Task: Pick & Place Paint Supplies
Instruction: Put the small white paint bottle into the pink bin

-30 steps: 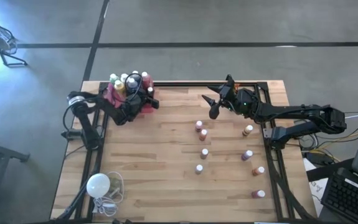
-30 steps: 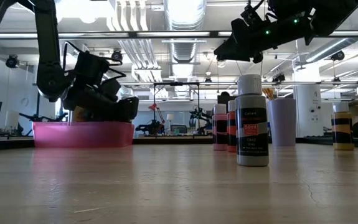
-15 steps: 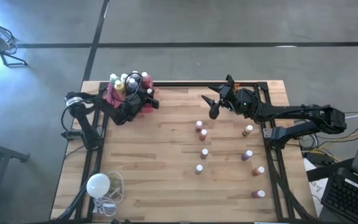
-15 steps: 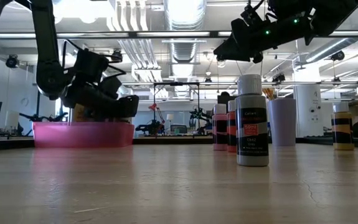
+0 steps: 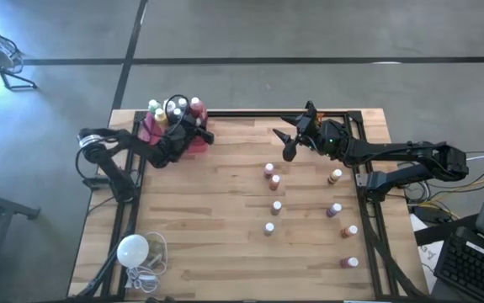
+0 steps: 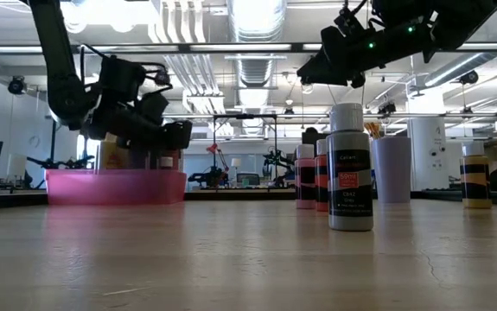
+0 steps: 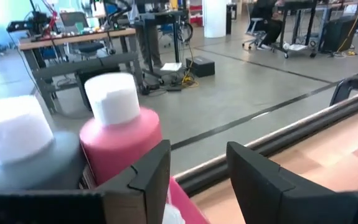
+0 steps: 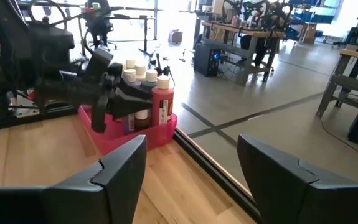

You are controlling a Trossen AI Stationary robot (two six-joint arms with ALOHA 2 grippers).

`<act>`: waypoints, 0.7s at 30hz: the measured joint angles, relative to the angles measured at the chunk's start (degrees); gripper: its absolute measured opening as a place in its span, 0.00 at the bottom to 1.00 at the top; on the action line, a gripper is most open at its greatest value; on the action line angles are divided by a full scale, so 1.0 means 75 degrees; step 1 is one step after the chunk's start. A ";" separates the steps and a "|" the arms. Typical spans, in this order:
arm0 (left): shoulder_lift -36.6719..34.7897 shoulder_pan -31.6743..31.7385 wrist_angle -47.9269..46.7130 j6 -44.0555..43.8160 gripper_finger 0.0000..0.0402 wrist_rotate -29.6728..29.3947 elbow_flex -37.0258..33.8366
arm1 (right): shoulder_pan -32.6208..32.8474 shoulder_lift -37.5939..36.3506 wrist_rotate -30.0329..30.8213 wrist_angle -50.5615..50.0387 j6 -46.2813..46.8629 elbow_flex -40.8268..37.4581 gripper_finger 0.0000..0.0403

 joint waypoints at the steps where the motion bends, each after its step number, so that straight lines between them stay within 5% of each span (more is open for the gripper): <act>1: -0.0086 0.0000 0.0004 0.0048 0.41 -0.0004 0.0000 | 0.0000 0.0000 -0.0001 -0.0006 0.0000 0.0000 0.60; 7: -0.0990 -0.0077 0.0042 0.0038 0.41 0.0253 0.0009 | -0.0001 0.0000 0.0001 -0.0013 0.0000 0.0000 0.58; 14: -0.2517 -0.0409 -0.0992 -0.0086 0.41 0.1933 0.0009 | 0.0002 0.0000 -0.0042 -0.0028 0.0016 0.0000 0.62; 21: -0.3643 -0.1134 -0.2667 -0.0062 0.40 0.2549 0.0164 | 0.0349 -0.0009 -0.1160 -0.0392 0.0111 0.0195 0.62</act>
